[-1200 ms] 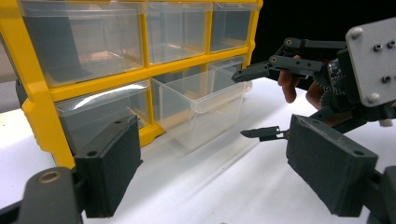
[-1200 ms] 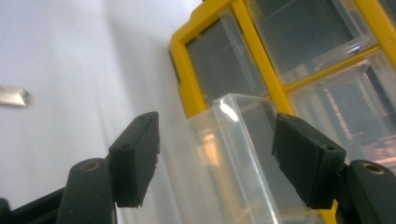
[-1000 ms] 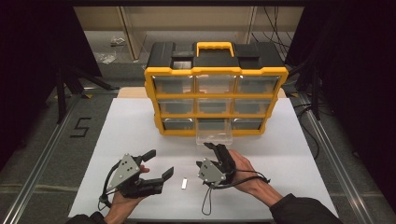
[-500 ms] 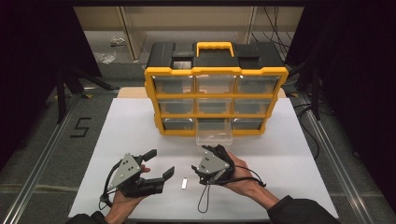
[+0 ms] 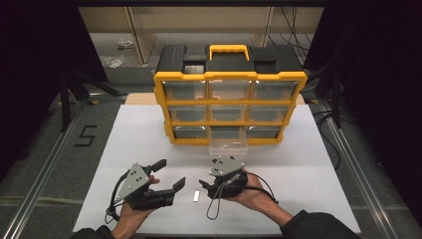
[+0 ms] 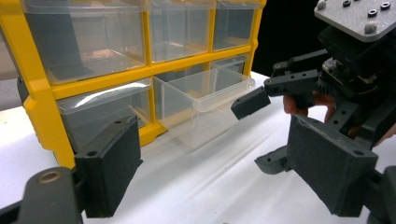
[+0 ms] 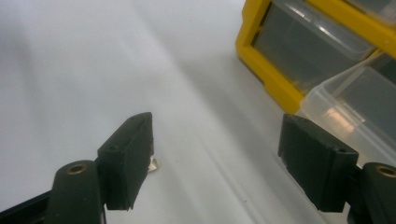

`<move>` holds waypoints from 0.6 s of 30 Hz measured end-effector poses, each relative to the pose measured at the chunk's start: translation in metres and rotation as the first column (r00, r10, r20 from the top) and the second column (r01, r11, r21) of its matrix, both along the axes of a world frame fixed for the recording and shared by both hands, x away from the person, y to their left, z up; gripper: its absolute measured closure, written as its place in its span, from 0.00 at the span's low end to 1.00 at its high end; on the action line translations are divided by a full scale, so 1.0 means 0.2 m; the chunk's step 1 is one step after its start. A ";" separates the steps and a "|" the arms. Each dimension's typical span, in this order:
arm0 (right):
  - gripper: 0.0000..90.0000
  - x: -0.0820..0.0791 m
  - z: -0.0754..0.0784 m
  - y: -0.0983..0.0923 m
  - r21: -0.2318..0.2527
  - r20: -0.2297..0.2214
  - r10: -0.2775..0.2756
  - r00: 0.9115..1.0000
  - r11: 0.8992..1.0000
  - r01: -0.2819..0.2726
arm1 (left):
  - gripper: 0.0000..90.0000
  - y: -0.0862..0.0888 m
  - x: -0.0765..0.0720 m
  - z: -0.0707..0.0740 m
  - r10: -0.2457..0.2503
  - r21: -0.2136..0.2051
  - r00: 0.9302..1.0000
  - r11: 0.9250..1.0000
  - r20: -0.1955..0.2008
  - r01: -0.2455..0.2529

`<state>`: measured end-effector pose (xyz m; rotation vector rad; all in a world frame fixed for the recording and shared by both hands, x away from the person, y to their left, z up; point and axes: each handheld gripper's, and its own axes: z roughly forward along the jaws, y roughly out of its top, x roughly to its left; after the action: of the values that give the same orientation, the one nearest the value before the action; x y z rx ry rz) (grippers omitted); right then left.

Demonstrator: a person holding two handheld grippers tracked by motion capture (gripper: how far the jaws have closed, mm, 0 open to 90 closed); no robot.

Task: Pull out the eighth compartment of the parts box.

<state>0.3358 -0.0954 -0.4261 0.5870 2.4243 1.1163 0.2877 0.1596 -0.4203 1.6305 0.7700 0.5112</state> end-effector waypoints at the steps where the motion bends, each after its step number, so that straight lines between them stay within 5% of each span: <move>1: 0.30 0.00 0.00 0.00 0.002 -0.012 -0.004 1.000 1.000 0.004 | 0.19 0.00 0.00 0.00 -0.001 0.001 1.000 1.000 0.000 0.001; 18: 0.29 -0.02 -0.05 0.05 -0.013 -0.161 -0.020 0.987 1.000 0.018 | 0.19 0.00 0.01 0.00 0.011 -0.002 1.000 1.000 -0.005 -0.011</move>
<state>0.3325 -0.0858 -0.4366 0.7201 2.5540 1.0839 0.2887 0.1596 -0.4202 1.6269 0.7830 0.5140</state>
